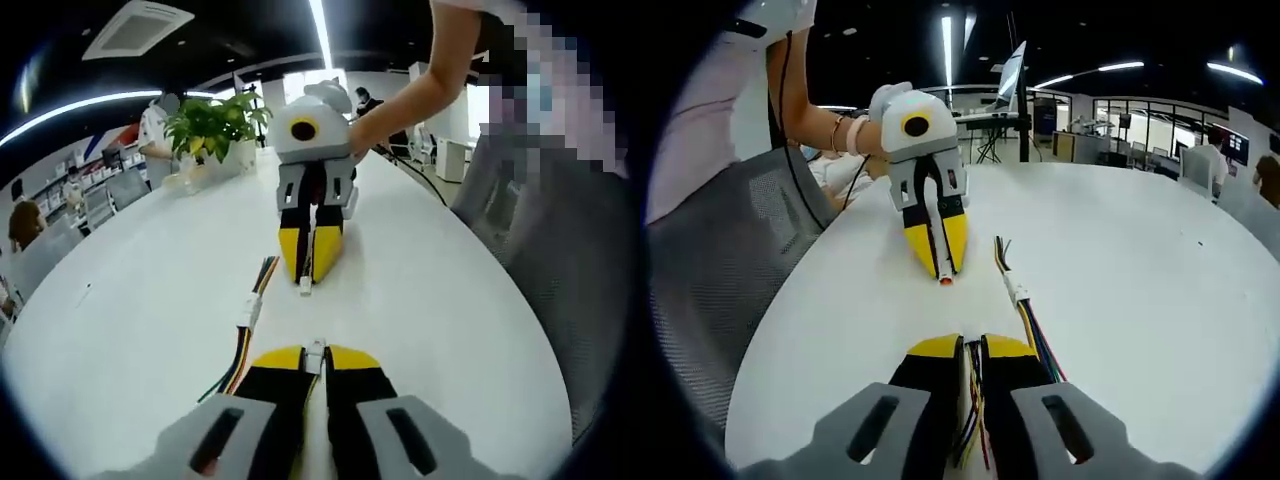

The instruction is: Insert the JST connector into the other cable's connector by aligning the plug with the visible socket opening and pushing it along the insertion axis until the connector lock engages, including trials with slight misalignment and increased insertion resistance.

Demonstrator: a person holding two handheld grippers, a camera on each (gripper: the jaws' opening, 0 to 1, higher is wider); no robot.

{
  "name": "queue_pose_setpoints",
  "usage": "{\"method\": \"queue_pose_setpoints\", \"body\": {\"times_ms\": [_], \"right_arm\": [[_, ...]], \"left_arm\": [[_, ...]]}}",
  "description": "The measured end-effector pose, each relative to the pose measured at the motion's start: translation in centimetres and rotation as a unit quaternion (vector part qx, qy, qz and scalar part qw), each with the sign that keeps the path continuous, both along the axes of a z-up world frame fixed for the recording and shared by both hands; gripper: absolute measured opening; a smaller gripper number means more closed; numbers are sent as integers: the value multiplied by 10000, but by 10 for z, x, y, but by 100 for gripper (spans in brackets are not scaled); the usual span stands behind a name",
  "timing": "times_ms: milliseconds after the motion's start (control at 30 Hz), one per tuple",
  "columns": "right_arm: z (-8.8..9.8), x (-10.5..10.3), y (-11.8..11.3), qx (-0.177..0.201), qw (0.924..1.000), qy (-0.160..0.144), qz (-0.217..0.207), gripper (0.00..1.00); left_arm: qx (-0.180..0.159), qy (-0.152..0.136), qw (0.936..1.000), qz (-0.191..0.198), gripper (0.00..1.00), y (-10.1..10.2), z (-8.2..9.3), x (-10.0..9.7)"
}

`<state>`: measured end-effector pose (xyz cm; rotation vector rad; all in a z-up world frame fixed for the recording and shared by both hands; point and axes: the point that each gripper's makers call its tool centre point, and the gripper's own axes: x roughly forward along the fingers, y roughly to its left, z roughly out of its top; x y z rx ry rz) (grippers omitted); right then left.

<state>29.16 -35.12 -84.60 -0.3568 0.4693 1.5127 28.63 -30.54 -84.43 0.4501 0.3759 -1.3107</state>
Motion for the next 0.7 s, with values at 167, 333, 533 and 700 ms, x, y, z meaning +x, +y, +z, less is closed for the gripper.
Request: {"method": "queue_pose_setpoints", "body": {"times_ms": [167, 333, 533, 700], "right_arm": [[0, -1, 1, 39, 10000, -6, -27, 4], [1, -1, 1, 57, 10000, 1, -28, 4], [2, -1, 1, 70, 10000, 20, -16, 3], [2, -1, 2, 58, 10000, 53, -35, 3]], "left_arm": [[-135, 51, 9999, 83, 1, 1, 0, 0], [-245, 122, 9996, 120, 0, 0, 0, 0], [-298, 228, 9992, 164, 0, -1, 0, 1], [-354, 340, 9986, 219, 0, -3, 1, 0]]}}
